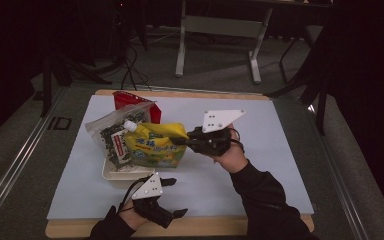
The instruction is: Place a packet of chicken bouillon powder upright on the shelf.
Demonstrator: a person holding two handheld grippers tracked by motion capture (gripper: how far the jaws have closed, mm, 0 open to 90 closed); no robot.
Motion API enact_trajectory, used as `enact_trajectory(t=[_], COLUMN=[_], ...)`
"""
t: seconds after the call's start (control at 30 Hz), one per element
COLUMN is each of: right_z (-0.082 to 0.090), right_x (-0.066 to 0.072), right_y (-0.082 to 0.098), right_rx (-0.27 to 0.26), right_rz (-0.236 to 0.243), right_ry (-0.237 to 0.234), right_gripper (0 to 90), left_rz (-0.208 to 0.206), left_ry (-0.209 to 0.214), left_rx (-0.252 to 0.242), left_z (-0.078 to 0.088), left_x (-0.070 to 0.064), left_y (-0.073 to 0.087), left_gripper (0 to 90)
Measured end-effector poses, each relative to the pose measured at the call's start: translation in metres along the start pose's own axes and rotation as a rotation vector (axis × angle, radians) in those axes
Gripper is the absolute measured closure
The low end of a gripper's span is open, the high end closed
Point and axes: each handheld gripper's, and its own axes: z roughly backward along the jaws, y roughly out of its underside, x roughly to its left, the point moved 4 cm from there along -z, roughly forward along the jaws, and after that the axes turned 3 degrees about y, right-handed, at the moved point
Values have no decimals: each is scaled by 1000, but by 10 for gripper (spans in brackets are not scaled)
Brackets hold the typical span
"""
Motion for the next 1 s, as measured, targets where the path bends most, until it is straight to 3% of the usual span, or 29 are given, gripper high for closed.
enact_trajectory(t=[0.27,0.43,0.63,0.7,0.97,1.0], right_z=[-39,-66,-85,-93,-112,-111], right_x=[6,10,13,16,20,20], right_y=[-7,-3,3,10,44,48], right_rx=[-42,-23,3,28,109,98], right_rz=[-4,-1,-9,-16,-48,-69], right_ry=[-75,-103,-139,-172,-198,-208], right_gripper=[900,900,900,900,899,899], left_rz=[-2,-1,4,7,9,8], left_ry=[21,24,20,15,3,4], left_rx=[21,16,14,8,8,6], left_z=[-3,0,0,1,3,3], left_x=[-5,-6,-5,-4,-2,-2], left_y=[6,6,7,6,7,8], left_gripper=[50,50,50,50,50,50])
